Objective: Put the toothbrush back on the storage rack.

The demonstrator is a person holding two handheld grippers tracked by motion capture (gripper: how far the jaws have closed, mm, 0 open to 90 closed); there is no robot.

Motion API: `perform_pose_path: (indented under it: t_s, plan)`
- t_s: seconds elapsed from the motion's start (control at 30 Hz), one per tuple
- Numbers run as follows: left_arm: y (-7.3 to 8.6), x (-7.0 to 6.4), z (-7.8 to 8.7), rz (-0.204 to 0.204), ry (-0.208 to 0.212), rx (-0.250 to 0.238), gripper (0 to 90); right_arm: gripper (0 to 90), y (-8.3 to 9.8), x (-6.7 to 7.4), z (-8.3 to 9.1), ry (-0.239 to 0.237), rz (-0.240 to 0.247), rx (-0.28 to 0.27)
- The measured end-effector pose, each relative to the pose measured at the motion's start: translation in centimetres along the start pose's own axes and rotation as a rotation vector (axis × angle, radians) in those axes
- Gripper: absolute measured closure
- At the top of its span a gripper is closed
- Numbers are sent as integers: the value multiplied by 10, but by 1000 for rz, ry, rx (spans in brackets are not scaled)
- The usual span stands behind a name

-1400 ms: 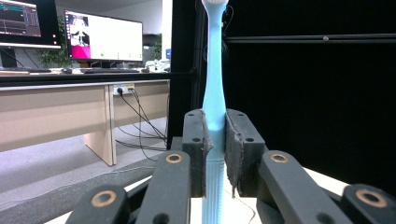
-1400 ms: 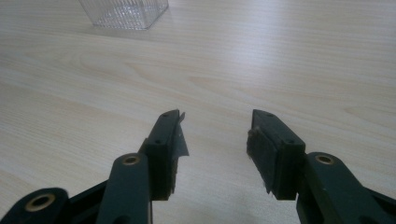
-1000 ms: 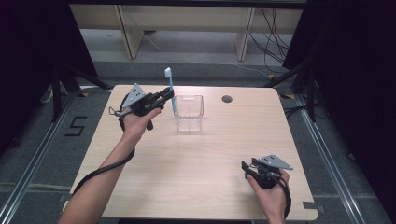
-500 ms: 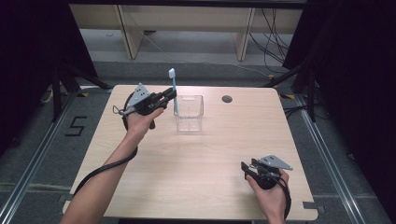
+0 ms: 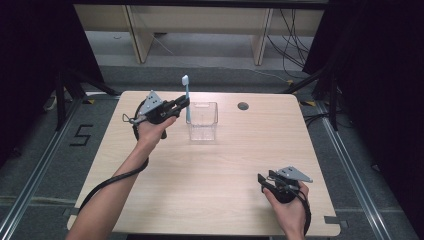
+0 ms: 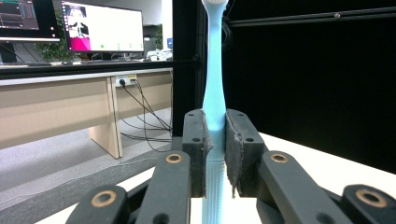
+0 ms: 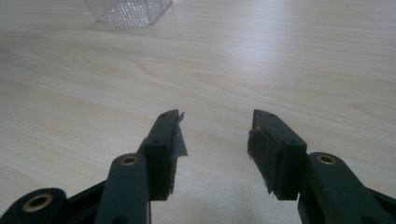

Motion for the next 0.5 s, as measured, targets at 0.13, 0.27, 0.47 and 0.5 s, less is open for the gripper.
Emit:
perform_pose_path:
  t_s: [0.13,0.27,0.47,0.5]
  plan:
    - [2,1,0,0,-2,4,782,530,0,0,-1,-10,-2,-9]
    - [3,1,0,-3,-3,10,782,531,1,1,-1,-6,-5,-5]
    - [4,0,0,-10,0,13,782,530,1,0,-2,2,8,-12]
    - [4,0,0,-12,0,14,782,530,1,0,-2,4,0,-8]
Point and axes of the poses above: each handheld gripper's, and its own axes: z roughly backward along the jaws, y roughly out of its underside, x roughly to its left, the point moved 7 cm from there along -z, roughly forward along the jaws, and after that the axes turned 8 degrees about -y, right-handed, at the moved point
